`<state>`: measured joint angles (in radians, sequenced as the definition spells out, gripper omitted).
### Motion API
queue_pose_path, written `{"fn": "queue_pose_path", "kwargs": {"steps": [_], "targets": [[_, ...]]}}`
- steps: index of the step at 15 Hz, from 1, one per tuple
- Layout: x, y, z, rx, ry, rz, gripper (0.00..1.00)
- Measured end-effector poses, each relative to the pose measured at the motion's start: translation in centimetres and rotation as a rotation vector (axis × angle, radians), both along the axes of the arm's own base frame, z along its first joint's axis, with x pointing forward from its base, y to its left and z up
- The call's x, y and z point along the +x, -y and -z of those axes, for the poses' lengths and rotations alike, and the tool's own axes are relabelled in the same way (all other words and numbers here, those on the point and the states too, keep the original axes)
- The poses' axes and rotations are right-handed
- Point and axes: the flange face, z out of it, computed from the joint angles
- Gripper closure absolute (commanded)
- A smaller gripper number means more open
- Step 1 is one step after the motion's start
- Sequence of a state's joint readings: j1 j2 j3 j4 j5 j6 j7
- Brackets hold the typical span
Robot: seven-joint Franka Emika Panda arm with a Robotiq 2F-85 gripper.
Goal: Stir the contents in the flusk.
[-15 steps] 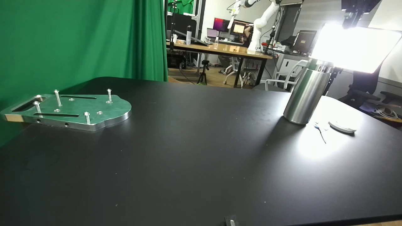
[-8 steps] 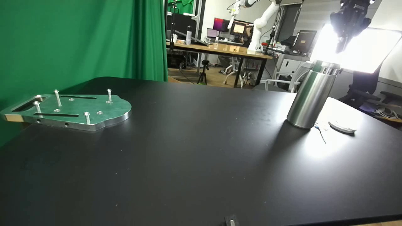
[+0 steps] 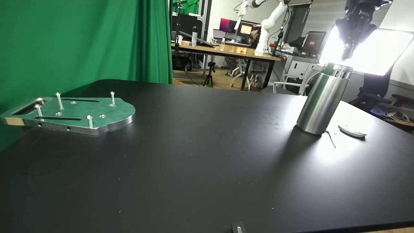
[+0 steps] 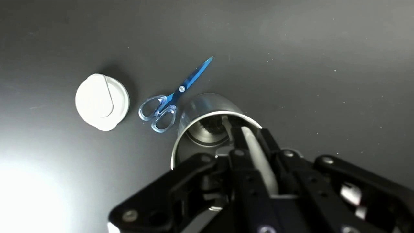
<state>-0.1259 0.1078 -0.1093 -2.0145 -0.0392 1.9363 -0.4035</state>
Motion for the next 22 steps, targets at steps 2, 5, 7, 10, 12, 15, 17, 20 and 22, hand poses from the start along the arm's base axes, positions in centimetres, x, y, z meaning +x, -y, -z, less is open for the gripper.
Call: {"fn": "queue_pose_path", "kwargs": {"steps": [2,5,7,10,12,15,17,20,22], "targets": [[0.0,-0.1,-0.4,0.001,0.007,-0.009,0.96],[-0.2,-0.1,-2.0,-0.001,0.036,-0.021,0.96],[-0.4,-0.2,-3.6,-0.004,0.065,-0.025,0.96],[-0.9,-0.3,-6.0,-0.009,0.108,-0.033,0.96],[-1.2,-0.4,-7.4,-0.013,0.133,-0.035,0.96],[-1.6,-0.5,-9.2,-0.016,0.165,-0.036,0.96],[-1.8,-0.6,-10.1,-0.016,0.182,-0.036,0.96],[-2.2,-0.7,-11.2,-0.014,0.205,-0.039,0.96],[-2.3,-0.7,-11.5,-0.014,0.209,-0.042,0.96]]}}
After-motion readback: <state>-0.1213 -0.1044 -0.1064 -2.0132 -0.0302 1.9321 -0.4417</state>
